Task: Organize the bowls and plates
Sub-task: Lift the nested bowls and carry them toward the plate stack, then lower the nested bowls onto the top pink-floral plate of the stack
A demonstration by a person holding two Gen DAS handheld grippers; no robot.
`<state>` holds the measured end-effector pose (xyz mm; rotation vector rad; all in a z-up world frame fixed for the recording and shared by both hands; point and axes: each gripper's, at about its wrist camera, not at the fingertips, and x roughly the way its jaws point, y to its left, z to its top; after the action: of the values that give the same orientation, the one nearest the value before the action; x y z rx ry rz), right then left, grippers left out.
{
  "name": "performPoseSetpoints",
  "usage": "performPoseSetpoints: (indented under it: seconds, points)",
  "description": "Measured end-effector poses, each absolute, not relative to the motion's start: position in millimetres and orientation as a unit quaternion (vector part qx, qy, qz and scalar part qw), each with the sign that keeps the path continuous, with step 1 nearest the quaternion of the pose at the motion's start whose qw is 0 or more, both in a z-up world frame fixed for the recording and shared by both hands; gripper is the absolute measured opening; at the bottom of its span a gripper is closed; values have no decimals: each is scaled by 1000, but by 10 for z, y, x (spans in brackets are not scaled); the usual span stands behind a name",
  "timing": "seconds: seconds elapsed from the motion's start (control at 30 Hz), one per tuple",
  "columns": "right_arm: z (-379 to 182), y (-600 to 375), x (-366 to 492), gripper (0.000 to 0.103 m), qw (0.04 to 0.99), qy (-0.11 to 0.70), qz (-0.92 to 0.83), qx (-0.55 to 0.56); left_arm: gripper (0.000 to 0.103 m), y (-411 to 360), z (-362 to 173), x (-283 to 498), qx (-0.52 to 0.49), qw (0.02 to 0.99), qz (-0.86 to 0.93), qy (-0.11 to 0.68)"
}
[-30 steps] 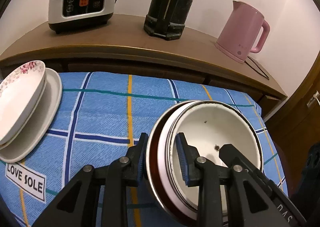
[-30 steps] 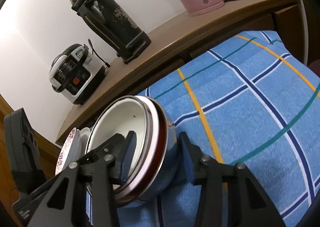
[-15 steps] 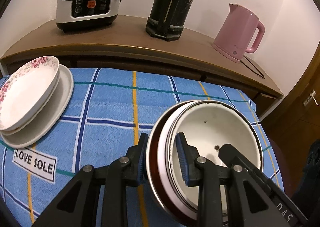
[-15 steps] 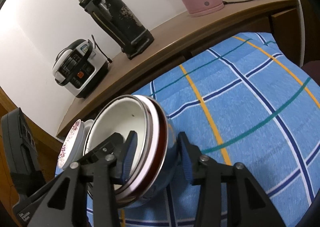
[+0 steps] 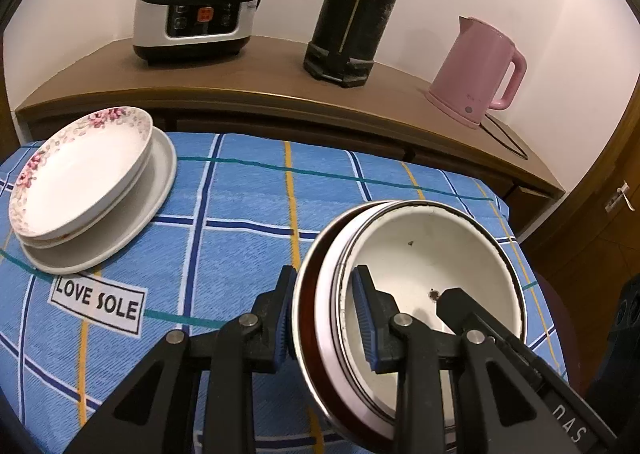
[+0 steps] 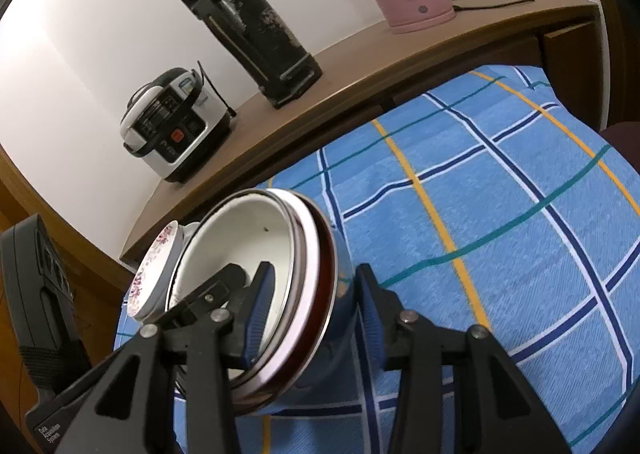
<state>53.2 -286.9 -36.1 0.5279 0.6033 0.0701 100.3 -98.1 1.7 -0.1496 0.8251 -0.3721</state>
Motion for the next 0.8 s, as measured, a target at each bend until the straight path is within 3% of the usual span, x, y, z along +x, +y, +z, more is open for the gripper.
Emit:
performPoseSetpoints:
  seconds: [0.8]
  points:
    - [-255, -2436, 420, 42, 925, 298, 51, 230, 31, -544, 122, 829, -92, 903, -165, 385]
